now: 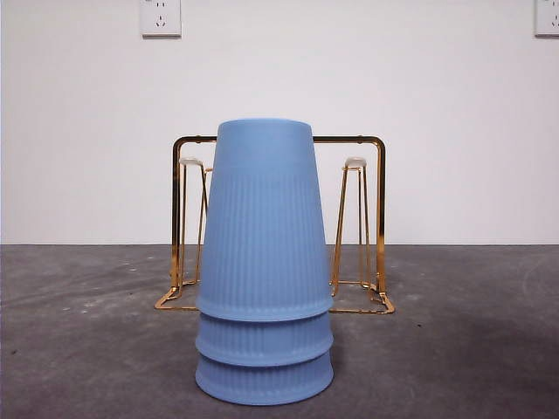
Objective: Pick the top cup and place it on cupholder, pick up the mid cup and place it on cupholder, last pick the bottom cup and place it on cupholder.
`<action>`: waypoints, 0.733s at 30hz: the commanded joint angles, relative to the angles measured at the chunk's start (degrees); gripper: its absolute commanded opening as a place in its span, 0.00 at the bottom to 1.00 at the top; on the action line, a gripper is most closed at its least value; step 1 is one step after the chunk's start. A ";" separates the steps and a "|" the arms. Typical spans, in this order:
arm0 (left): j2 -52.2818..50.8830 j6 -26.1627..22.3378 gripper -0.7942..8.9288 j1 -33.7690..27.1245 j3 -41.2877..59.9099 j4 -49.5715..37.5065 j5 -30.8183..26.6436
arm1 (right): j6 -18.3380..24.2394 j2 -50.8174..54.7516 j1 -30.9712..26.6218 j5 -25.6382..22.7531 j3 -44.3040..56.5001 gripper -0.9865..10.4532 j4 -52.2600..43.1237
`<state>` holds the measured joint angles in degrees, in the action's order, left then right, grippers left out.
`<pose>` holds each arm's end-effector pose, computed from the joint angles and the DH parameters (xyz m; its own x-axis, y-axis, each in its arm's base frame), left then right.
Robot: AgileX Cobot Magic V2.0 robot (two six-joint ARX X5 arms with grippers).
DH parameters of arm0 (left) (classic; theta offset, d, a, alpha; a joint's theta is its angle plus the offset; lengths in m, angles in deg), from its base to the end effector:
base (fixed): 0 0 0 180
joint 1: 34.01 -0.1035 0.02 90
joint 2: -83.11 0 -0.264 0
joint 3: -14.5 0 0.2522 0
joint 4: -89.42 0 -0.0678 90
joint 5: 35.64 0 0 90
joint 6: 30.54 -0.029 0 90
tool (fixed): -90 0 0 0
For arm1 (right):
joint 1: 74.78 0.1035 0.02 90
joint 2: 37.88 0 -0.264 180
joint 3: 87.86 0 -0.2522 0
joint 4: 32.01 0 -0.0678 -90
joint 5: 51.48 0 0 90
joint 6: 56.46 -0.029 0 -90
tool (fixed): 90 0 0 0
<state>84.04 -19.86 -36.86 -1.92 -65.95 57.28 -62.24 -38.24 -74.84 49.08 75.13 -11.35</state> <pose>0.0946 0.0032 0.1598 0.9873 -0.0019 -0.1586 -0.0288 0.9812 -0.1909 0.0937 0.0052 0.1707 0.9808 0.1822 -0.0687 -0.1738 0.9782 0.1132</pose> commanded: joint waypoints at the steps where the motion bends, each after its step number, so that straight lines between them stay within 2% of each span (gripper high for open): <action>1: 1.55 5.44 0.09 0.35 -4.74 0.20 0.11 | -8.81 -0.37 -0.02 0.24 -3.58 0.10 0.09; 3: 3.19 7.30 0.09 0.66 -8.20 2.23 0.63 | -11.06 -0.96 -0.02 0.46 -5.97 0.10 1.22; 6: 7.04 7.56 0.09 1.33 -14.71 6.47 4.87 | -13.97 -3.23 0.11 2.27 -11.19 0.10 3.06; 10: 13.14 7.54 0.09 2.12 -23.34 11.23 11.19 | -14.51 -8.20 0.37 5.68 -20.13 0.10 8.37; 16: 23.23 6.99 0.09 3.17 -36.30 16.04 20.90 | -9.97 -16.83 0.37 12.33 -33.97 0.10 18.51; 20: 30.32 4.02 0.09 3.98 -44.04 20.35 26.95 | -6.99 -23.04 0.37 16.72 -42.10 0.10 24.41; 22: 33.94 1.86 0.09 4.61 -47.50 23.15 30.38 | -4.00 -26.49 0.37 18.93 -46.14 0.10 27.87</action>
<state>116.45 -15.19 -32.46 -47.82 -43.44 86.13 -69.87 -63.11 -74.51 67.05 31.13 15.45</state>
